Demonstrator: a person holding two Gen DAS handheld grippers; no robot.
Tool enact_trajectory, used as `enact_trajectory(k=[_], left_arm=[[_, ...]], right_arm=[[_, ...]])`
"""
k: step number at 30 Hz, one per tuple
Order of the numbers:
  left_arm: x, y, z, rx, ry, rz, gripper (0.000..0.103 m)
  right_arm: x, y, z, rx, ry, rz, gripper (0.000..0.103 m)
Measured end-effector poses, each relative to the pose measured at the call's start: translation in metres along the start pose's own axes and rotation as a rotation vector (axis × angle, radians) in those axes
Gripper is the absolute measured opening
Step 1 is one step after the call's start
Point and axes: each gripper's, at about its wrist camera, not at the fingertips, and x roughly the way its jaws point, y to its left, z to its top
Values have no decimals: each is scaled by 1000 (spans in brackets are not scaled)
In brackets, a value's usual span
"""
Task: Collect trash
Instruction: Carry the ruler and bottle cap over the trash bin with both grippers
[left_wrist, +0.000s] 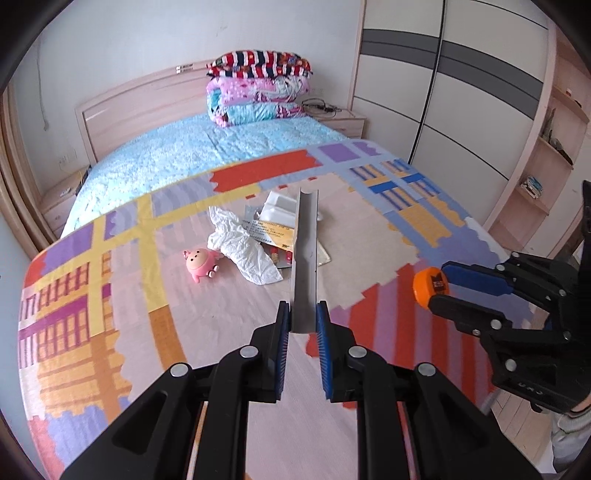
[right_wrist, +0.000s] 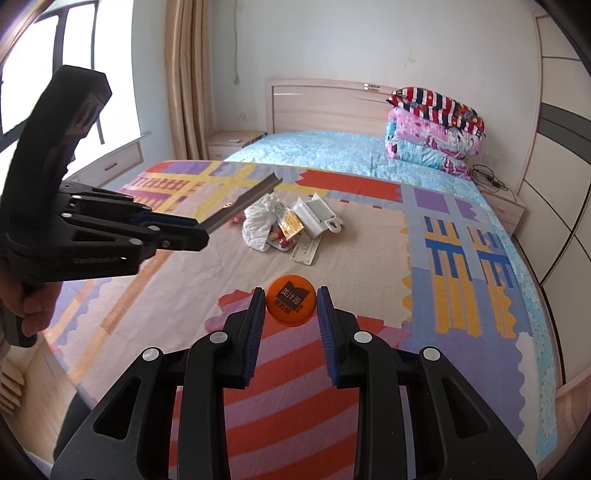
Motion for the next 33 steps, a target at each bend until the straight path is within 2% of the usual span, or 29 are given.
enact_trajectory(k=[9, 17, 23, 26, 33], left_arm=[[-55, -30, -22, 35, -61, -15, 14], [-84, -53, -58, 51, -84, -42, 14], [-103, -69, -100, 34, -89, -88, 14], [-105, -72, -122, 9, -65, -118, 14], [-106, -83, -179, -45, -11, -137, 14]], right_arm=[[-42, 13, -16, -19, -38, 7, 29], [-79, 34, -50, -40, -40, 40, 29], [-100, 49, -75, -48, -33, 67, 29], [-108, 54, -90, -38, -35, 80, 29], [-104, 64, -127, -45, 37, 109, 29]])
